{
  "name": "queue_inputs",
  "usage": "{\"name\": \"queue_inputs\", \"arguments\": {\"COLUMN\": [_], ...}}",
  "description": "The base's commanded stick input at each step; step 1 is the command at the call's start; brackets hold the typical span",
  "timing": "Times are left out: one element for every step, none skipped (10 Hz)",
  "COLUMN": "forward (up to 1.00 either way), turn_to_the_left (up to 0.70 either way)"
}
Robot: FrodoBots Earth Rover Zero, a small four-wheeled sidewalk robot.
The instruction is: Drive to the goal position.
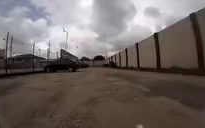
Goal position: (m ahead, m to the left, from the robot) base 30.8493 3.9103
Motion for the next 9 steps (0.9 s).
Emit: {"name": "queue_inputs", "arguments": {"forward": [0.30,0.30,0.30,0.30,0.30,0.30,0.30,0.30,0.30], "turn_to_the_left": [0.00,0.00,0.00,0.00,0.00,0.00,0.00,0.00,0.00]}}
